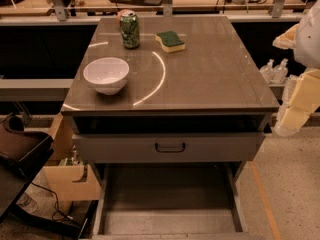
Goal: Place sponge into middle drawer
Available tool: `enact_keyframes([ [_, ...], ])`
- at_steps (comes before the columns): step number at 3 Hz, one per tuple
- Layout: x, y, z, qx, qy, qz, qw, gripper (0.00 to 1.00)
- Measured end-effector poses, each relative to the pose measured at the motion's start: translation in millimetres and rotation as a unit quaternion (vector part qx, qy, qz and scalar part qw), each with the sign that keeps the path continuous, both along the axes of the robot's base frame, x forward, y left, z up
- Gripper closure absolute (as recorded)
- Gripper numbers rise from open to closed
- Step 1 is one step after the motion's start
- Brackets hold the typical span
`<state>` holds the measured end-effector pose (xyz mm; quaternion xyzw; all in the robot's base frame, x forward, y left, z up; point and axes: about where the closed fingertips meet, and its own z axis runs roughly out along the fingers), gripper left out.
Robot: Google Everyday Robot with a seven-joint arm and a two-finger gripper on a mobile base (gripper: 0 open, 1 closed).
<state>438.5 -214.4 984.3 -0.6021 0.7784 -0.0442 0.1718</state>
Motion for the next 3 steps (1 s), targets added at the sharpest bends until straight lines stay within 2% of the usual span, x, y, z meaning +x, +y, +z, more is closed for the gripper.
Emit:
enact_keyframes([
  [1, 1.0, 0.1, 2.0, 0.000, -0.007, -0.002, 1.0000, 0.00],
  [2, 26.2, -6.8, 6.3, 0.003, -0.043, -0.032, 0.9985, 0.00],
  [3, 80.2, -33.2, 12.1, 0.041, -0.116, -0.115, 0.9857, 0.00],
])
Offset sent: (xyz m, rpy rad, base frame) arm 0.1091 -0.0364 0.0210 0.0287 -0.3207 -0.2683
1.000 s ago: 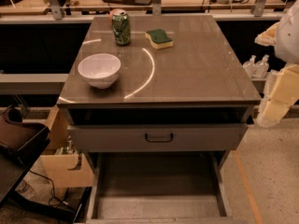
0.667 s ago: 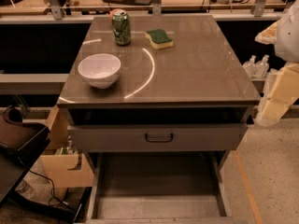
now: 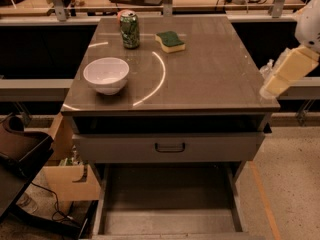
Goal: Place sponge into middle drawer
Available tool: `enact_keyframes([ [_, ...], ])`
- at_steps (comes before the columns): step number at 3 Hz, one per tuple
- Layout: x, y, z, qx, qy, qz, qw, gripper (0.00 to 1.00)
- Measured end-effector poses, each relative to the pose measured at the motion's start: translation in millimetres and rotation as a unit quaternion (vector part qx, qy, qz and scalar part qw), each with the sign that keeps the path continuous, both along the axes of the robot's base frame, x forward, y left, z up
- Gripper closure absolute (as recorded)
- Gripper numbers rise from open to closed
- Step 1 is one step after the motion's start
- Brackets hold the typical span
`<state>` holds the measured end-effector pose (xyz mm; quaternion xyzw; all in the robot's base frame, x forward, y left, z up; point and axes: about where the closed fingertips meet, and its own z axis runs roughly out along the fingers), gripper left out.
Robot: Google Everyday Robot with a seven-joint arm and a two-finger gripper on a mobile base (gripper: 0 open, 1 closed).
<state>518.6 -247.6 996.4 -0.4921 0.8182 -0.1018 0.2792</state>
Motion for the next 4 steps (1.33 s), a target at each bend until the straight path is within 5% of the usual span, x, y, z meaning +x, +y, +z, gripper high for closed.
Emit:
enact_keyframes([
  [1, 37.3, -16.7, -10.4, 0.058, -0.048, -0.041, 0.9963, 0.00],
  [2, 83.5, -7.0, -15.1, 0.143, -0.102, -0.046, 0.9833, 0.00],
  [3, 125.5, 30.3, -21.5, 0.251, -0.149, -0.025, 0.9561, 0.00],
  [4, 176.1, 50.7, 8.6, 0.317, -0.223, 0.007, 0.9219, 0.00],
])
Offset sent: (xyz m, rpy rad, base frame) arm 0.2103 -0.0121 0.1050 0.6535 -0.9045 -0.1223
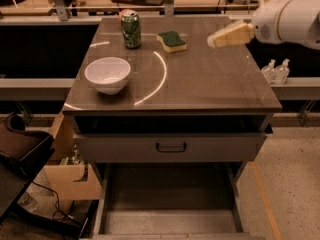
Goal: Place sponge into middle drawer
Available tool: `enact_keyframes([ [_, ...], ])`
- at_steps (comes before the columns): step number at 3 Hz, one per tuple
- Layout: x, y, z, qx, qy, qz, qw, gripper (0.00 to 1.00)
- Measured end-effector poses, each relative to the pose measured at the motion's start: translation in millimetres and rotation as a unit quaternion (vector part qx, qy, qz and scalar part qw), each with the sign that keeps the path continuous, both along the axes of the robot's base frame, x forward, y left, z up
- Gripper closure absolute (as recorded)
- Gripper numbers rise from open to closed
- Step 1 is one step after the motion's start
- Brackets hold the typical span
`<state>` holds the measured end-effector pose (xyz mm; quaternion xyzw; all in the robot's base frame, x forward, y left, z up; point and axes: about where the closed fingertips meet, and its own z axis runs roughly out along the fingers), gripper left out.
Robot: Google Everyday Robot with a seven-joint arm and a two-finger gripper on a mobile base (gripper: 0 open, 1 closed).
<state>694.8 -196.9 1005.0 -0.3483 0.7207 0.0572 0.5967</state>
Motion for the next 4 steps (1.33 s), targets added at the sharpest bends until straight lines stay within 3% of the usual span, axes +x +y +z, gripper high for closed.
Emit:
enact_keyframes([
  [1, 7.3, -8.4, 21.4, 0.006, -0.026, -0.006, 0.9996, 0.00],
  [2, 7.9, -5.3, 18.3, 0.006, -0.023, -0.004, 0.9997, 0.00],
  [3, 37.9, 12.7, 20.6, 0.026, -0.039, -0.018, 0.9987, 0.00],
  [4, 87.5, 43.5, 15.7, 0.055, -0.054, -0.044, 0.9960, 0.00],
])
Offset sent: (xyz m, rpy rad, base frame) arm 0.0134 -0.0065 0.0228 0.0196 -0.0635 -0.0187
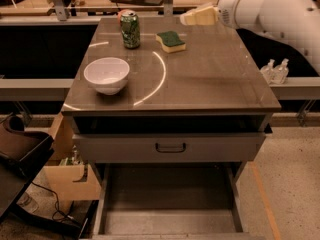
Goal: Place sponge into middle drawer
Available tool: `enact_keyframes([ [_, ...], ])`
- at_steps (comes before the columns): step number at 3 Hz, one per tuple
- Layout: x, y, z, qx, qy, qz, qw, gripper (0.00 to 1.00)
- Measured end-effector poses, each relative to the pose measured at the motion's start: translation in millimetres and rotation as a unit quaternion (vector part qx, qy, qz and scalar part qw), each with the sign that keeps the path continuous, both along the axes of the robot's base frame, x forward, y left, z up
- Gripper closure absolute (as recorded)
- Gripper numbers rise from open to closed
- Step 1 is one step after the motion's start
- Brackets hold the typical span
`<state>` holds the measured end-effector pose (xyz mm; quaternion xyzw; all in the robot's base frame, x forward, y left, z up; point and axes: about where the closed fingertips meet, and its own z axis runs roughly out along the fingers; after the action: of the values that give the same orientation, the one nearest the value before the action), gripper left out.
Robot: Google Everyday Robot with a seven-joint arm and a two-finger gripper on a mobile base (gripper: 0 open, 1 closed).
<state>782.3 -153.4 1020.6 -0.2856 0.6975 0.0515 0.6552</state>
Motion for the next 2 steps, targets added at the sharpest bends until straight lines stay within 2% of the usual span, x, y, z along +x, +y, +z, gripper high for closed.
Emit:
enact_keyframes([
  [1, 46.1, 28.4, -7.2, 0.013, -0.005, -0.015, 0.9998, 0.00],
  [2, 81.8, 47.2, -19.2, 0.004, 0.004, -0.023, 0.9997, 0.00],
])
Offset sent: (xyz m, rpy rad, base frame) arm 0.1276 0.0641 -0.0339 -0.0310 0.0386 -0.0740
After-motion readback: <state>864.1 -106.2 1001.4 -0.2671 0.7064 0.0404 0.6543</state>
